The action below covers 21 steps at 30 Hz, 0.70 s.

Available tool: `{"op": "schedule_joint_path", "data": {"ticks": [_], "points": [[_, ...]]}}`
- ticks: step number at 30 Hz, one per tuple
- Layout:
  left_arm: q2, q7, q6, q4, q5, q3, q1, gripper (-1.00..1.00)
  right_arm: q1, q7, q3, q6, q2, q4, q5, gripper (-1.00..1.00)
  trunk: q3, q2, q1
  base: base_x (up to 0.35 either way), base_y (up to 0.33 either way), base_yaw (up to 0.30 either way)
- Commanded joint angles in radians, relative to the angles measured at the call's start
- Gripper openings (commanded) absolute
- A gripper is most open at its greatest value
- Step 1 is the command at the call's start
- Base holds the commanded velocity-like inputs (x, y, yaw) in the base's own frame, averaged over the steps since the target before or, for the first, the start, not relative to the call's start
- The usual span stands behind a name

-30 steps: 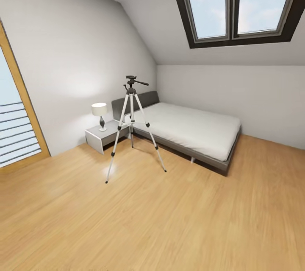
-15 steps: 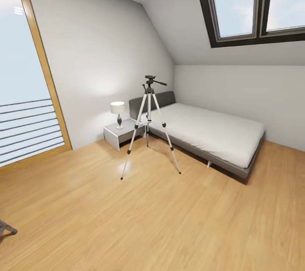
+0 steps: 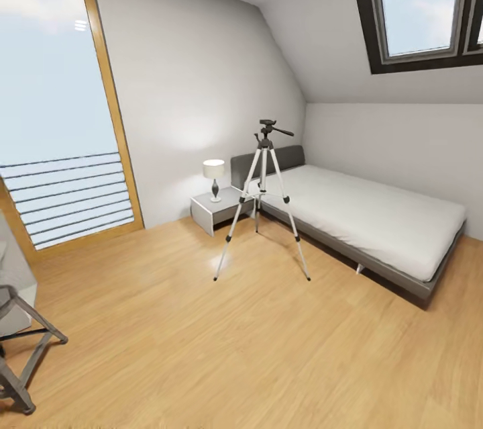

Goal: Attach the digital camera to the camera tripod in the bedroom.

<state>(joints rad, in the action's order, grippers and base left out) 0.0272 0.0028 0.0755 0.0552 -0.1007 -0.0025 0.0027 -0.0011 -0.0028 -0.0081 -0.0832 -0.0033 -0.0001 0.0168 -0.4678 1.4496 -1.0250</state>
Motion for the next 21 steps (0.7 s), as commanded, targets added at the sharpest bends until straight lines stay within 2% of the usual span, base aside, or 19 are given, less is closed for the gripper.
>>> {"op": "schedule_joint_path", "data": {"ticks": [1, 14, 21], "points": [[0.0, 0.0, 0.001, 0.001, -0.011, 0.0, 0.0, 1.0, 0.0, 0.0, -0.001, -0.003, 0.0, 0.0, 0.002, 1.0, -0.001, 0.0, 0.0, 0.0, 0.0, 0.268], [-0.032, -0.004, 0.001, 0.001, -0.016, 0.012, 0.0, 1.0, 0.0, 0.0, 0.001, -0.003, -0.005, 0.0, 0.0, 1.0, -0.001, 0.0, 0.0, 0.0, 0.0, 0.264], [-0.039, -0.004, 0.0, -0.003, -0.019, 0.012, 0.0, 1.0, 0.0, 0.0, 0.001, -0.002, -0.018, 0.0, -0.001, 1.0, -0.001, 0.0, 0.0, 0.009, -0.004, 0.096]]}}
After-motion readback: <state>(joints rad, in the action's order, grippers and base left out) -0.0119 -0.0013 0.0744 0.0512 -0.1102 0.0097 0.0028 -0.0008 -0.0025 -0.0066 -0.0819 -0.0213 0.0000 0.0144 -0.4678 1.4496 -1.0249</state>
